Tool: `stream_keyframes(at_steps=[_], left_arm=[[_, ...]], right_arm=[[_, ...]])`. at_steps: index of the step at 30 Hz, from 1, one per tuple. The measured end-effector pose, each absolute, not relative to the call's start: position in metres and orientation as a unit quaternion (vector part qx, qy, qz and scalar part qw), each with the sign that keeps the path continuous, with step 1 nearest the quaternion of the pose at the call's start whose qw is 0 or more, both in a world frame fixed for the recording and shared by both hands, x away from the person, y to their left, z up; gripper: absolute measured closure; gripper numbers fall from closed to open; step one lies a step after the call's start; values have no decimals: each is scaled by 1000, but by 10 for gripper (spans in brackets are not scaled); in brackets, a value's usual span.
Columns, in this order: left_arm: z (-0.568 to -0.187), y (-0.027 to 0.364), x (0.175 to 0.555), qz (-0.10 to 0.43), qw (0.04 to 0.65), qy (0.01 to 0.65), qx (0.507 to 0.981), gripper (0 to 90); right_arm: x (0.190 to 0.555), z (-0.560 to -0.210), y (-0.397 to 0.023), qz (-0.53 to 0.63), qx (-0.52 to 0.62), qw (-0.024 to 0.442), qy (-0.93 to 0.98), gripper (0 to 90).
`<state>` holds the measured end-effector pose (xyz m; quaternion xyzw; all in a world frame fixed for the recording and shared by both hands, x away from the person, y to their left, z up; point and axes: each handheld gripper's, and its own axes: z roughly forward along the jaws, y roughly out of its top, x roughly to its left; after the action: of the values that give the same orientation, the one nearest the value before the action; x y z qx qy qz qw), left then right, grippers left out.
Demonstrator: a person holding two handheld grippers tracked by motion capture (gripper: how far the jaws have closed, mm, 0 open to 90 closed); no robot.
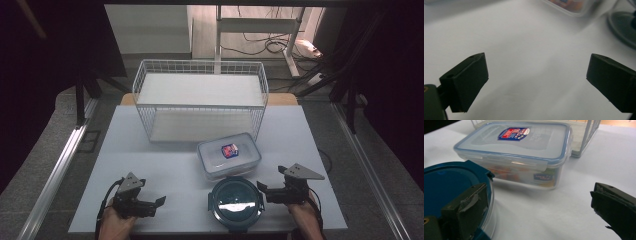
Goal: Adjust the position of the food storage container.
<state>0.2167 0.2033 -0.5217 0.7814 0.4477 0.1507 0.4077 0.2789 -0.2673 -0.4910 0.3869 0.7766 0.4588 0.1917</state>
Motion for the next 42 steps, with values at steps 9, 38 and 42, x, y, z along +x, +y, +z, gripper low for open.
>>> stream_keyframes(at_steps=[9,38,42], left_arm=[[-530,206,221,166,417,444,776,29],[-535,202,223,160,420,420,789,30],[-534,203,222,159,425,418,787,30]], right_arm=[[280,-493,-265,462,396,200,768,0],[277,-480,-252,419,396,173,799,2],[268,-474,-235,417,374,157,813,9]])
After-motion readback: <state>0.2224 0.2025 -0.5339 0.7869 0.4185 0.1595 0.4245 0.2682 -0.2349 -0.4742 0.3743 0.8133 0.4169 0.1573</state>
